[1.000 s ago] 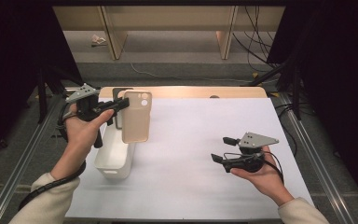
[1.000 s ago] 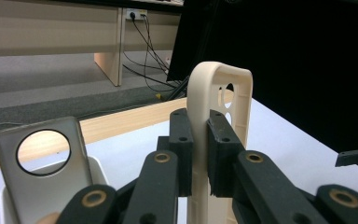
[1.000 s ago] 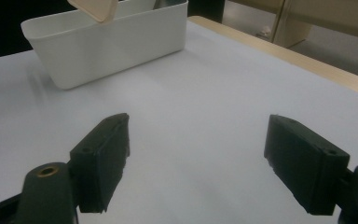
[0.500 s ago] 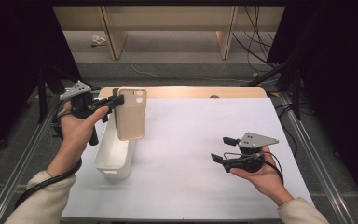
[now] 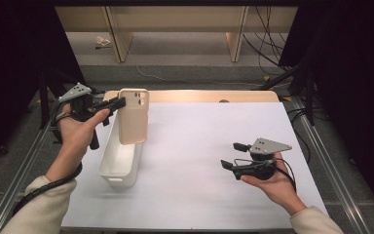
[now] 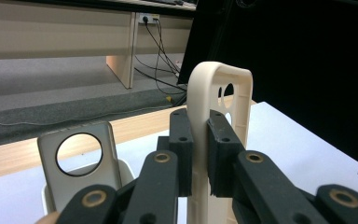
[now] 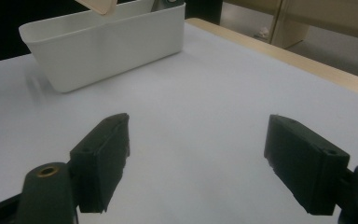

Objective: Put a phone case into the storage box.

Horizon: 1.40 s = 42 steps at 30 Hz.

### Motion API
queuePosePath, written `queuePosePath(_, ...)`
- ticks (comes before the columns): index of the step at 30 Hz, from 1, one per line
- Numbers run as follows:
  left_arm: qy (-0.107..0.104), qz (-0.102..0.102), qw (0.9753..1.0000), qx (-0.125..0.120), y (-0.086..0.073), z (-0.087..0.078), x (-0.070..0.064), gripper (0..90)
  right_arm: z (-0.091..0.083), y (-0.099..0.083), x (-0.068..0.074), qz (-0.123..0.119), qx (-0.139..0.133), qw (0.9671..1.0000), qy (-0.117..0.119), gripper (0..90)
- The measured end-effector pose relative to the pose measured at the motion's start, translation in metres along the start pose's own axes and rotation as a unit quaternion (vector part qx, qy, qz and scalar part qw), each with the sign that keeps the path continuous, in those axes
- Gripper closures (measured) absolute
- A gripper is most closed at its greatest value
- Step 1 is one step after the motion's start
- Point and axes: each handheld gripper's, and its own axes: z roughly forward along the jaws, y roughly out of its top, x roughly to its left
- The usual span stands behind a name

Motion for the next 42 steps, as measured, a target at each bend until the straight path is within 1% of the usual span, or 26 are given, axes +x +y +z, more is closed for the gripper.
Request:
queuePosePath(5, 0.005, -0.002, 1.0000, -0.002, 0.000, 0.001, 0.006, 81.9, 0.000, 0.000, 0.000, 0.001, 0.000, 1.0000, -0.001, 23.3)
queuePosePath(11, 0.008, 0.003, 1.0000, 0.000, 0.002, 0.001, 0.009, 81.8, -0.001, 0.000, -0.001, 0.001, -0.002, 1.0000, -0.002, 23.3)
queuePosePath(18, 0.012, -0.001, 0.9999, -0.003, 0.004, 0.002, 0.013, 81.9, -0.001, 0.000, -0.001, 0.002, -0.002, 1.0000, -0.003, 23.1)
queuePosePath(31, 0.016, -0.005, 0.9998, -0.007, 0.001, 0.004, 0.021, 81.8, -0.001, -0.001, -0.001, 0.005, -0.002, 0.9999, -0.010, 17.9)
queuePosePath(38, 0.022, 0.000, 0.9997, -0.006, 0.000, 0.007, 0.026, 81.8, -0.001, 0.000, -0.001, 0.007, -0.003, 0.9999, -0.010, 17.6)
queuePosePath(42, 0.026, 0.007, 0.9996, -0.008, 0.001, 0.008, 0.029, 81.8, -0.001, 0.000, -0.001, 0.007, -0.005, 0.9999, -0.011, 17.6)
